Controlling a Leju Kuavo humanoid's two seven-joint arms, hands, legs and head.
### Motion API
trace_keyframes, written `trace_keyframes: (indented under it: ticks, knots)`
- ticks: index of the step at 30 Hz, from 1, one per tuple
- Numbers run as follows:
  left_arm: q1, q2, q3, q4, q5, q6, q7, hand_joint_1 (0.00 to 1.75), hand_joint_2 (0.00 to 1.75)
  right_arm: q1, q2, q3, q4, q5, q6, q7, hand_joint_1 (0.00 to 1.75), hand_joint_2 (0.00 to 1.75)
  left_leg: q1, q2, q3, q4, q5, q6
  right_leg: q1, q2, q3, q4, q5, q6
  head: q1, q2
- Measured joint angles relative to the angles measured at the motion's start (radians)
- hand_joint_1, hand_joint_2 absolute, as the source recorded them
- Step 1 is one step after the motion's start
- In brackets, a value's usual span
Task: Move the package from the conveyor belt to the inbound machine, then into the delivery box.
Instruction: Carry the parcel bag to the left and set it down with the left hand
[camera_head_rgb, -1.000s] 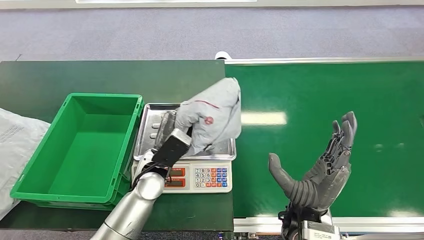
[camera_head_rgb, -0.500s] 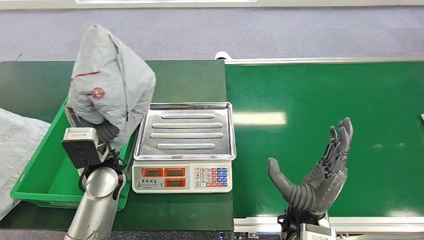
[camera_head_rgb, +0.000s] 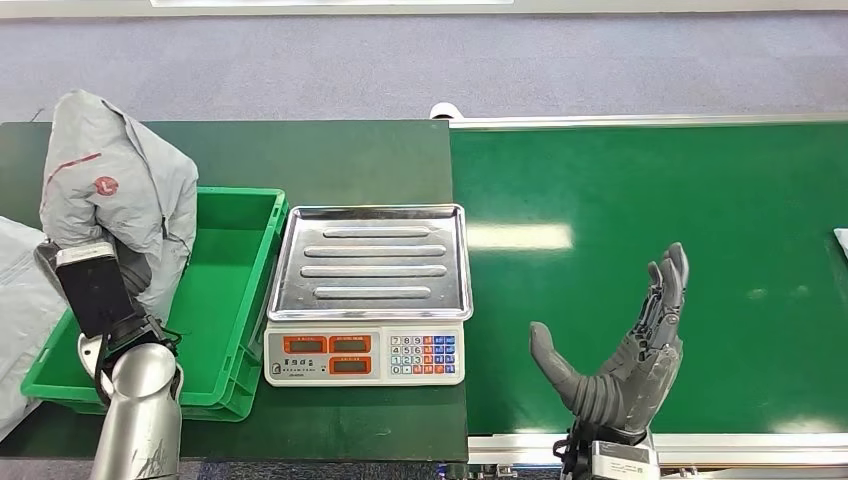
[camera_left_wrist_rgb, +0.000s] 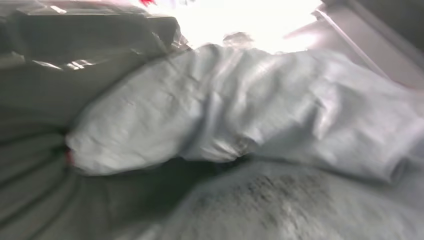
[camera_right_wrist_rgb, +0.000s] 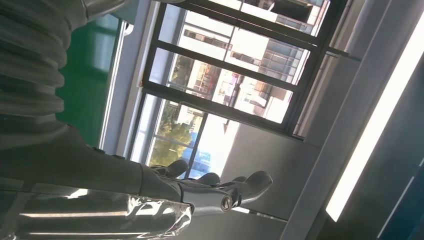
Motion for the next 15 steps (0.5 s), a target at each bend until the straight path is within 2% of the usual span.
trace_keyframes:
  ticks: [1, 4, 5, 15]
  knots:
    - [0.000, 0.000, 0.015, 0.010, -0.019, 0.000, 0.011, 1.43, 1.75, 0.001, 0.000, 0.000, 0.002, 0.000, 0.000, 0.002, 0.00, 1.75, 0.000, 0.000, 0.000, 0.000, 0.000, 0.000, 0.000, 0.000, 0.000, 0.000, 0.000, 0.000, 0.000, 0.000]
    - [0.000, -0.002, 0.046, 0.036, -0.065, 0.000, 0.036, 0.17, 1.75, 0.002, 0.000, 0.000, 0.007, 0.003, 0.000, 0.008, 0.00, 1.75, 0.000, 0.000, 0.000, 0.000, 0.000, 0.000, 0.000, 0.000, 0.000, 0.000, 0.000, 0.000, 0.000, 0.000]
    - [0.000, -0.003, 0.051, 0.044, -0.072, 0.000, 0.041, 0.00, 1.75, 0.002, 0.000, 0.000, 0.008, 0.005, 0.000, 0.011, 0.00, 1.75, 0.000, 0.000, 0.000, 0.000, 0.000, 0.000, 0.000, 0.000, 0.000, 0.000, 0.000, 0.000, 0.000, 0.000]
    - [0.005, -0.016, 0.055, 0.063, -0.007, -0.025, 0.046, 0.00, 1.75, 0.003, 0.000, 0.001, 0.029, 0.013, 0.000, 0.033, 0.00, 1.75, 0.000, 0.000, 0.000, 0.000, 0.000, 0.000, 0.000, 0.000, 0.000, 0.000, 0.000, 0.000, 0.000, 0.000]
